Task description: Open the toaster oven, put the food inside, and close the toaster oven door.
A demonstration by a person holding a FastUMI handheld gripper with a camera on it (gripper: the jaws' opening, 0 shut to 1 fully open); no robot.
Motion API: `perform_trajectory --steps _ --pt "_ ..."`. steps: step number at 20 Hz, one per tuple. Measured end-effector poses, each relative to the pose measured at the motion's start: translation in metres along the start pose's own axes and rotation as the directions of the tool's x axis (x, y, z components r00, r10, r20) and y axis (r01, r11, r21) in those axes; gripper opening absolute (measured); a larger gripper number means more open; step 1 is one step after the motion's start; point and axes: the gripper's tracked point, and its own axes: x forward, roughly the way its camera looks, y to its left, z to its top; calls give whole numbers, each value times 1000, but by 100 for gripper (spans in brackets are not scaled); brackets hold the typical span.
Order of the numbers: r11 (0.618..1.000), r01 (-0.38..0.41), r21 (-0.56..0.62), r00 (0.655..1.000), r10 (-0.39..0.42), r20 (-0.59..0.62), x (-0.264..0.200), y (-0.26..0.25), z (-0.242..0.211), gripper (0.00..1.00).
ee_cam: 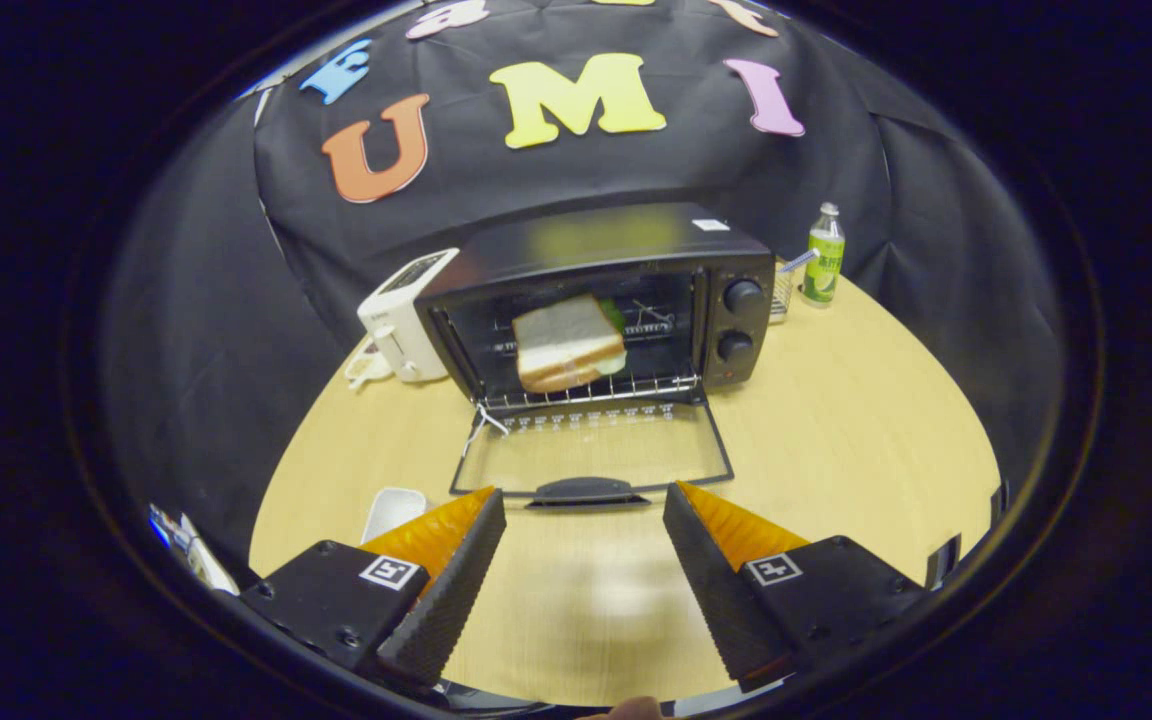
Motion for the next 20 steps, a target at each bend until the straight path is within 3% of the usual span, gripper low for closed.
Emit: perform_trajectory --steps 12,20 --pt "998 60 -34 995 -62 -78 89 -11 -55 100" --pt "990 125 -69 989 -130 -69 103 -15 -53 100"
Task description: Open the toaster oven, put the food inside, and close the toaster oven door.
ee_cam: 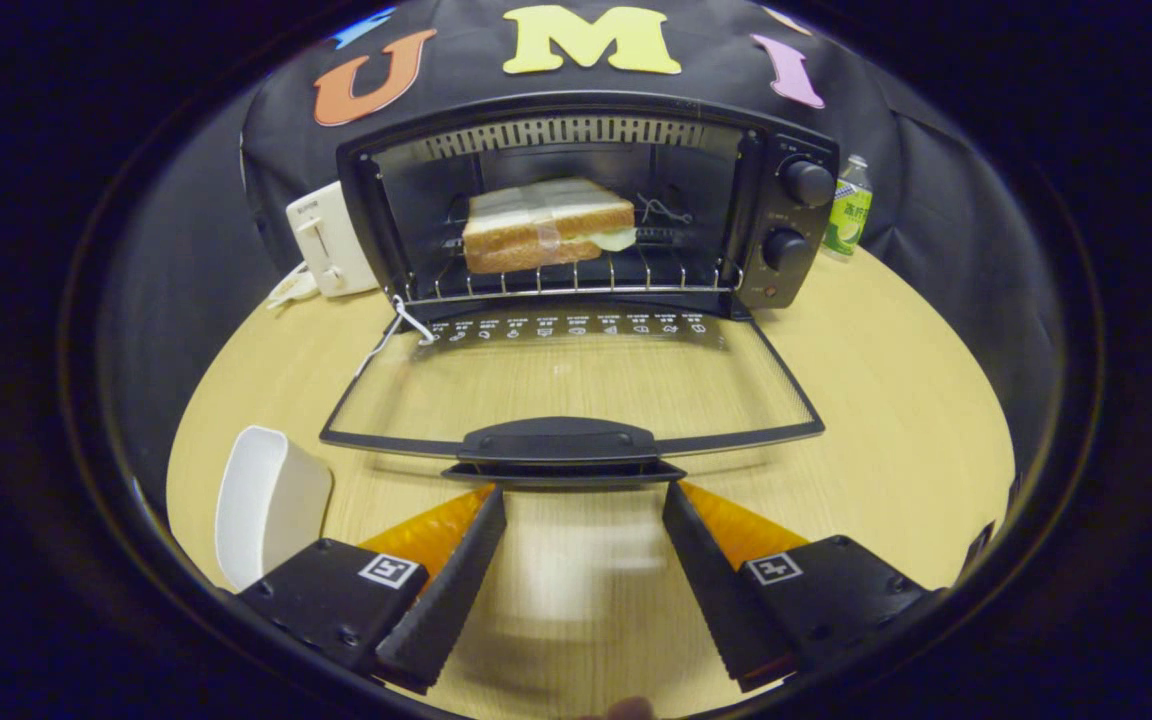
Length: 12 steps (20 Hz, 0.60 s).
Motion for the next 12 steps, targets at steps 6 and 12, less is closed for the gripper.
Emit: perform_trajectory --steps 6,12 --pt "1000 1 -19 999 -1 41 -27 0 17 100" --pt "1000 0 -29 989 4 148 -56 4 48 100"
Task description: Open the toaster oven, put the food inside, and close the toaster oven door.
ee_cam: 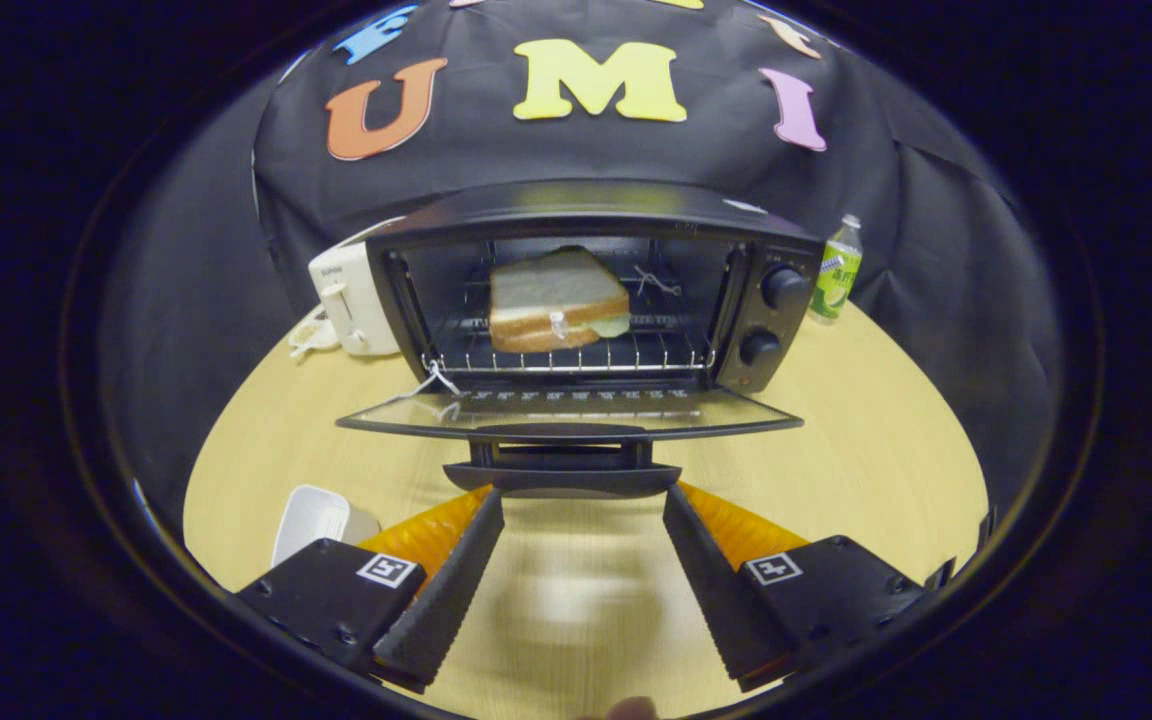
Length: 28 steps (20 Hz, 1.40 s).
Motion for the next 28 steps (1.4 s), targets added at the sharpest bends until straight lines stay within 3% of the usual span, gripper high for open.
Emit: perform_trajectory --steps 8,18,28 --pt "999 0 -34 985 5 172 -38 1 87 100" --pt "998 -51 36 892 29 451 -199 -6 206 100" --pt "996 -75 45 805 34 592 -343 -5 242 100"
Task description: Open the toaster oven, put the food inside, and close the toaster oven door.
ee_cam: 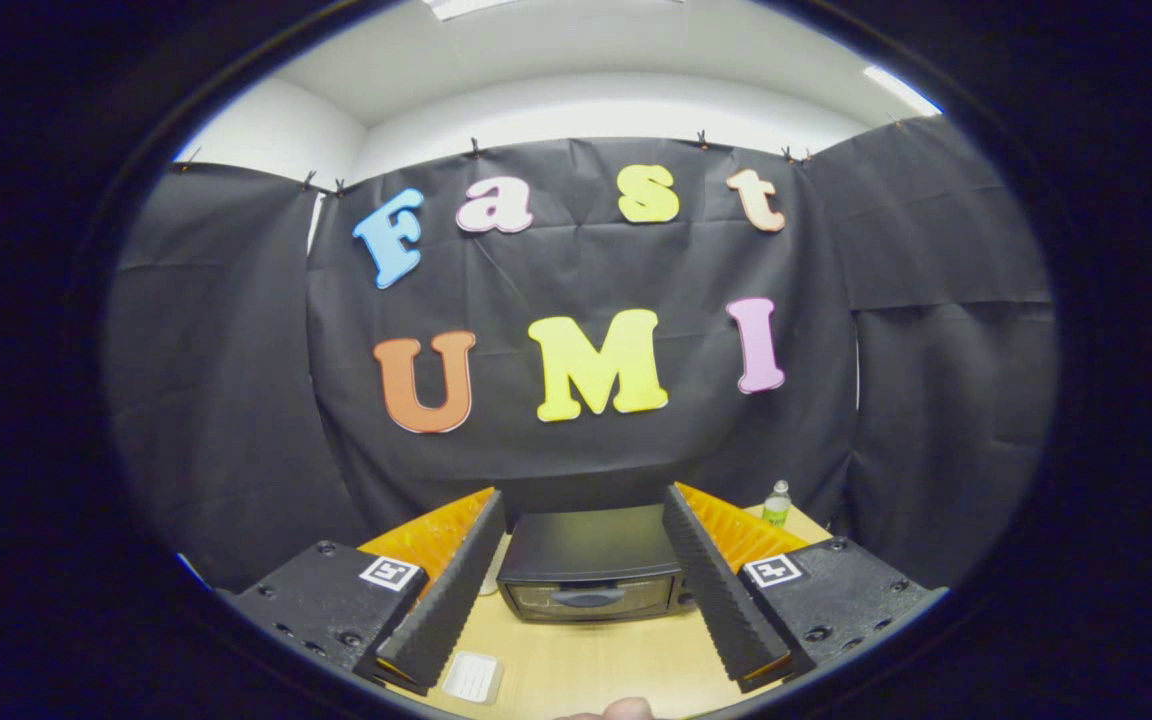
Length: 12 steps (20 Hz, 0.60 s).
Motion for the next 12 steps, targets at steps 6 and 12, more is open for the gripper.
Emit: perform_trajectory --steps 6,12 --pt "1000 0 22 1000 1 -27 -35 6 -10 100" --pt "1000 0 -3 1000 1 9 -51 13 -2 100"
